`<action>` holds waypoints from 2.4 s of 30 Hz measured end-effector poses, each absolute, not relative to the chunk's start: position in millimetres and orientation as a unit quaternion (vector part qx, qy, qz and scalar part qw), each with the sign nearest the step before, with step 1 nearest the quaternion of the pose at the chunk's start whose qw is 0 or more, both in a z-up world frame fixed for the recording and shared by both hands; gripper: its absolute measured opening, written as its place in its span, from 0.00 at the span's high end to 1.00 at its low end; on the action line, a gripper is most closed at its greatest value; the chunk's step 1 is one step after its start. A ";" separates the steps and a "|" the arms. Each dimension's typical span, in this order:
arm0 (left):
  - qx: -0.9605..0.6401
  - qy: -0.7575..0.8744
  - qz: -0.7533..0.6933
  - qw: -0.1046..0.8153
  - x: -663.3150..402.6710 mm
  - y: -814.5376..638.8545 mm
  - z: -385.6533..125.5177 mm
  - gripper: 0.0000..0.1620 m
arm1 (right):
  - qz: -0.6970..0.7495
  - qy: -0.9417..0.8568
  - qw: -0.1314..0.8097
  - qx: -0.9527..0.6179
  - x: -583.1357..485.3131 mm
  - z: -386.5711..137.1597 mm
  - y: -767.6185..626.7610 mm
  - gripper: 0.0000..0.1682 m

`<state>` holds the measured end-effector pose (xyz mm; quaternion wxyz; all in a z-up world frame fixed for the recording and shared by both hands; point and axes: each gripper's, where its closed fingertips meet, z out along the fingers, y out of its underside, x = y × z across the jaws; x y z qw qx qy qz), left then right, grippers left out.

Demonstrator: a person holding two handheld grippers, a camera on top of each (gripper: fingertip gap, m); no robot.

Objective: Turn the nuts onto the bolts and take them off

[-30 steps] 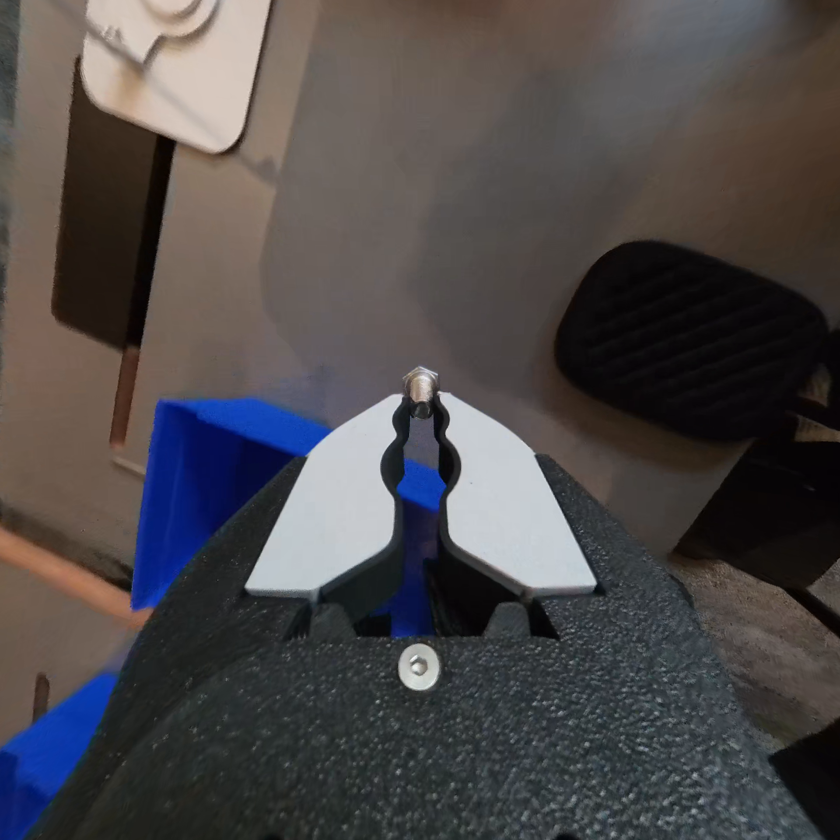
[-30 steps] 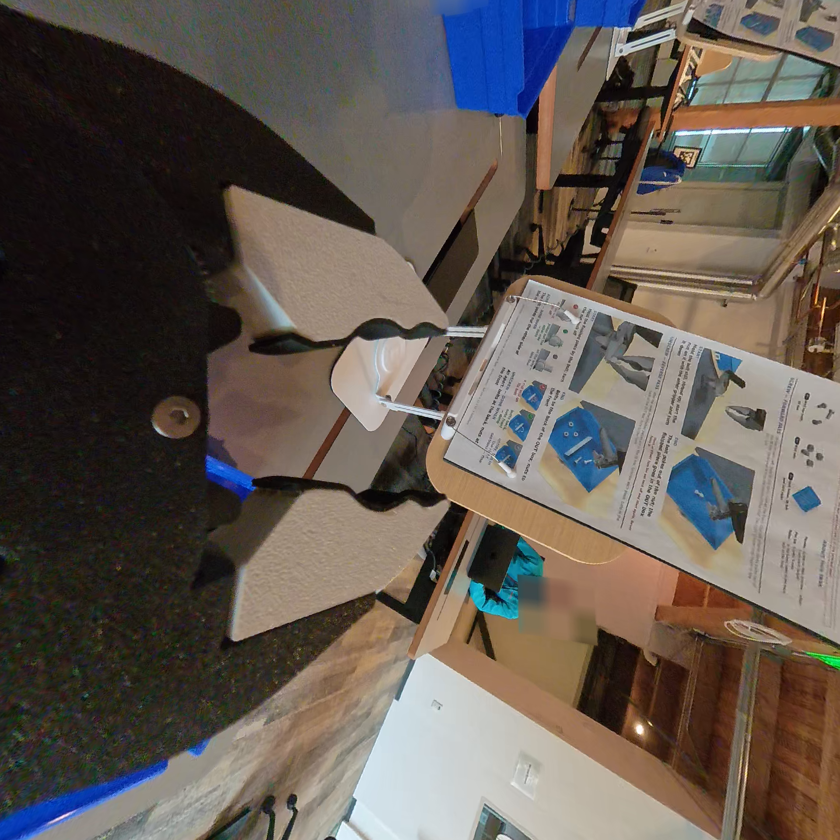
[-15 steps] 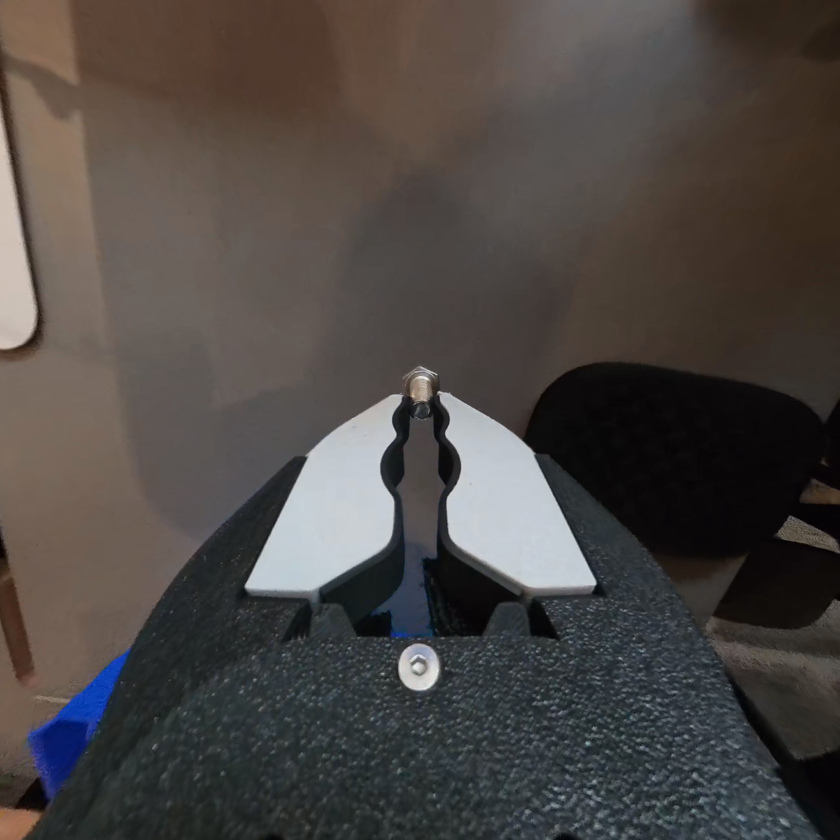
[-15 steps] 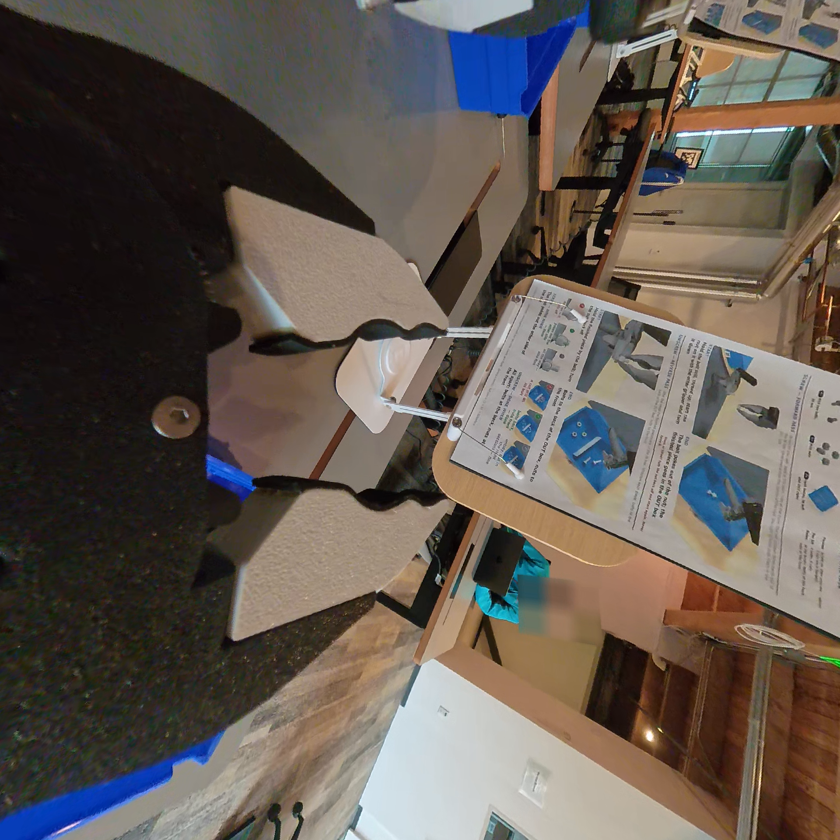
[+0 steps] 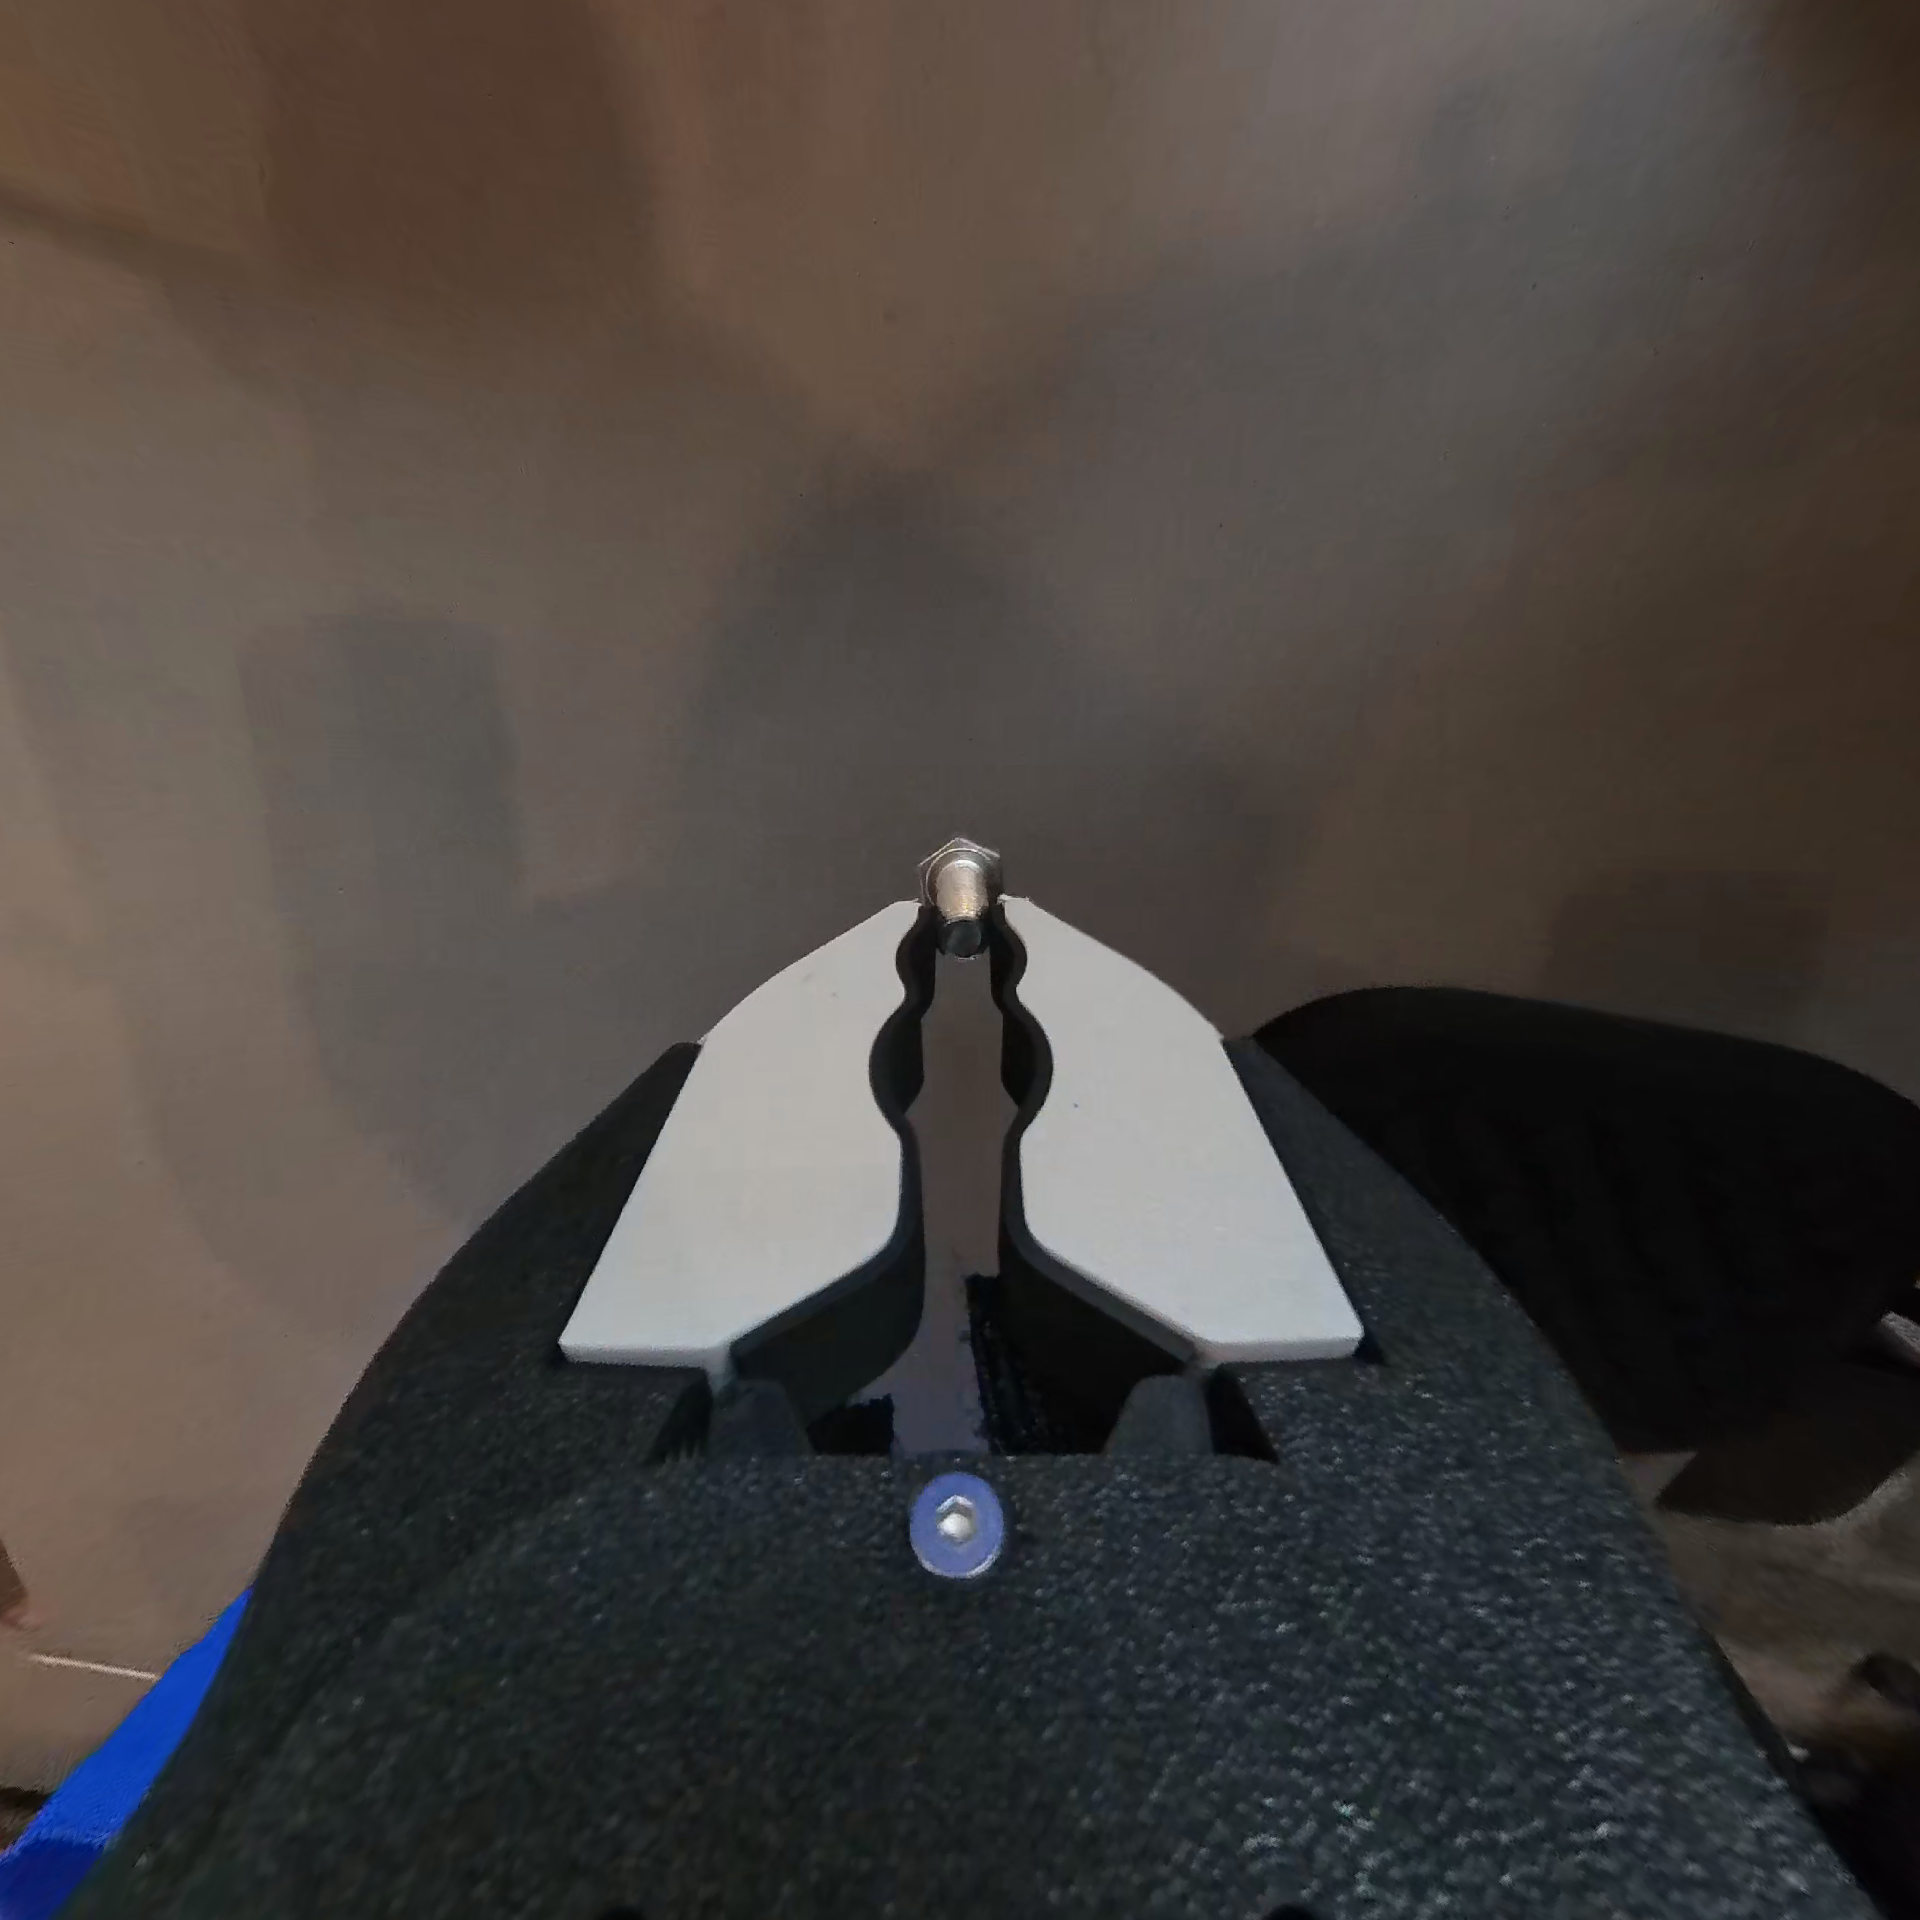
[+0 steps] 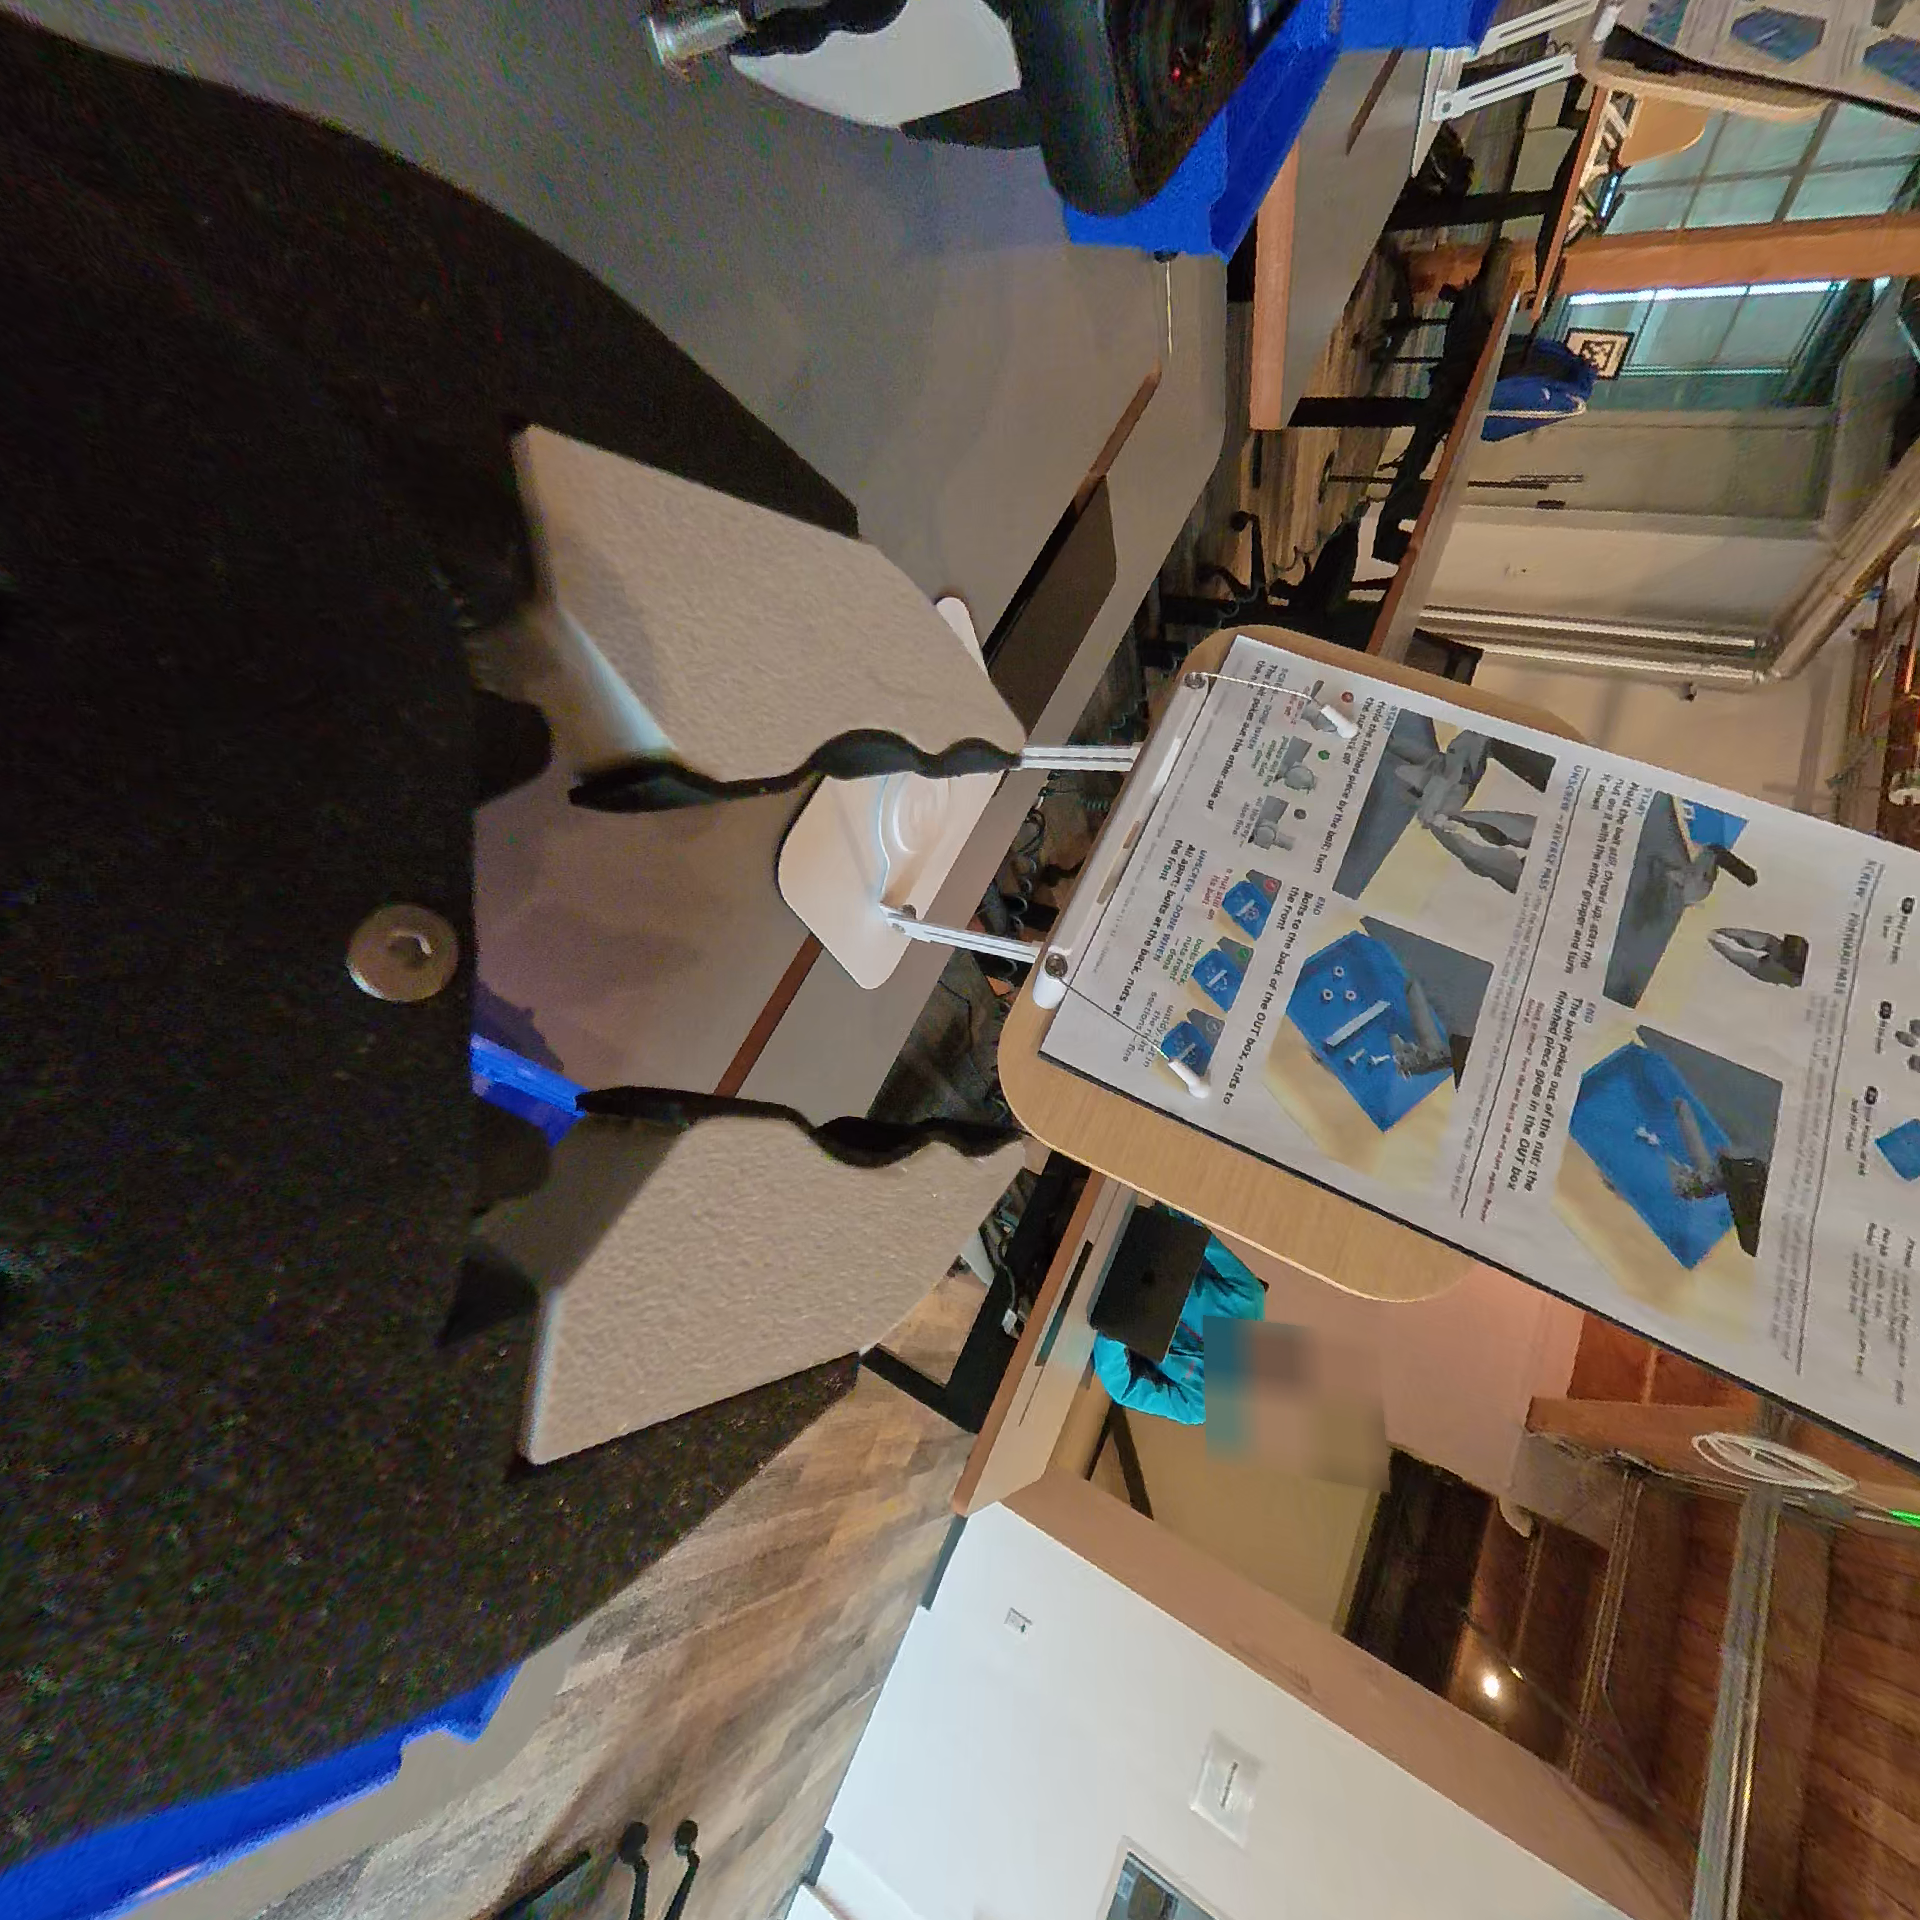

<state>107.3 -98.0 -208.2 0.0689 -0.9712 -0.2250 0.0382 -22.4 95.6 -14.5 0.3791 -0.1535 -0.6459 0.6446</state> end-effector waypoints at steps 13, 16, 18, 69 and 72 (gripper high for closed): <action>-0.975 -0.215 0.015 0.058 114.7 -85.2 -221.1 0.94 | 0.642 -0.649 0.376 -0.158 -24.8 -18.3 95.3 0.63; -0.976 -0.212 0.012 0.056 116.2 -83.9 -223.4 0.94 | 0.641 -0.650 0.376 -0.156 -24.7 -18.7 94.6 0.63; -0.976 -0.211 0.011 0.059 116.5 -82.8 -223.6 0.94 | 0.640 -0.651 0.377 -0.158 -25.4 -19.5 94.8 0.63; -0.881 -0.461 0.050 0.095 106.9 -424.1 -127.3 0.71 | 0.592 -0.692 0.387 -0.143 -32.2 -45.9 81.2 0.64; -0.886 -0.453 0.038 0.088 103.7 -431.1 -140.5 0.71 | 0.594 -0.690 0.388 -0.144 -32.0 -45.9 83.2 0.64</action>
